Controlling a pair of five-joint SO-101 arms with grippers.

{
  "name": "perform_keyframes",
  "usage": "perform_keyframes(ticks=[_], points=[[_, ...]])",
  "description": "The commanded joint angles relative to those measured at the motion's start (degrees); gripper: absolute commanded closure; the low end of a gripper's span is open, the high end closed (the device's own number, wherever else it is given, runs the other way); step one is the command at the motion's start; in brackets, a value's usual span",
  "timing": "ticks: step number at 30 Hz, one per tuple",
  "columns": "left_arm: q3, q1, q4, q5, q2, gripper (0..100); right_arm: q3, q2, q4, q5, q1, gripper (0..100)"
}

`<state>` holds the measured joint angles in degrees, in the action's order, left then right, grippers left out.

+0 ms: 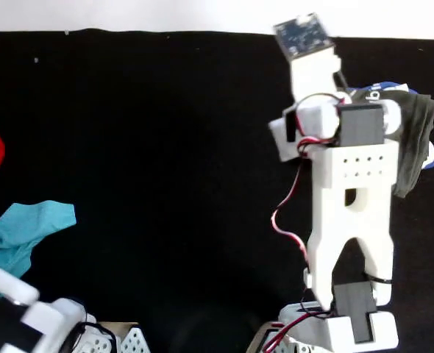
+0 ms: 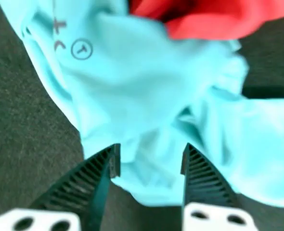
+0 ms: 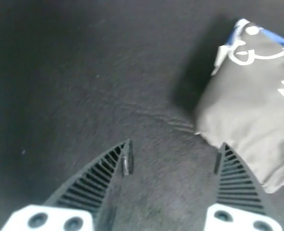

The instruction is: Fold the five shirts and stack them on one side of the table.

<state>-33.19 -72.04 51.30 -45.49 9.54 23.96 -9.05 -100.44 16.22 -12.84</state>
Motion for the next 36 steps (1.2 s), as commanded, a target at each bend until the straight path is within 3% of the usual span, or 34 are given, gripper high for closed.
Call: perform_keyframes(ticks=[1,10,14,20,24,29,36], points=[[5.2,-1.7,-1.8,-2.5,-7.2,79,-1.3,-2.9,-0.4,-0.4,-1.2,73.1],[17.3,-1.2,0.6,-2.6,-21.6,80,-1.6,-3.0,-0.4,-0.4,-1.1,73.1],[17.6,4.6,10.0,-2.5,-21.5,100,-1.6,-3.0,-0.4,-0.4,-1.0,73.1],[17.4,16.3,19.9,3.6,-18.4,99,-1.7,-3.1,-0.6,-0.4,0.1,73.1],[17.2,27.6,26.8,8.5,-7.6,99,-2.2,-3.1,-0.6,-0.4,2.9,73.1],[17.2,47.6,33.3,15.9,9.4,99,-6.7,-3.1,-0.6,-0.4,6.4,73.1],[18.4,77.1,31.5,24.9,20.4,99,-11.1,-6.8,-0.4,-0.2,9.1,73.1]])
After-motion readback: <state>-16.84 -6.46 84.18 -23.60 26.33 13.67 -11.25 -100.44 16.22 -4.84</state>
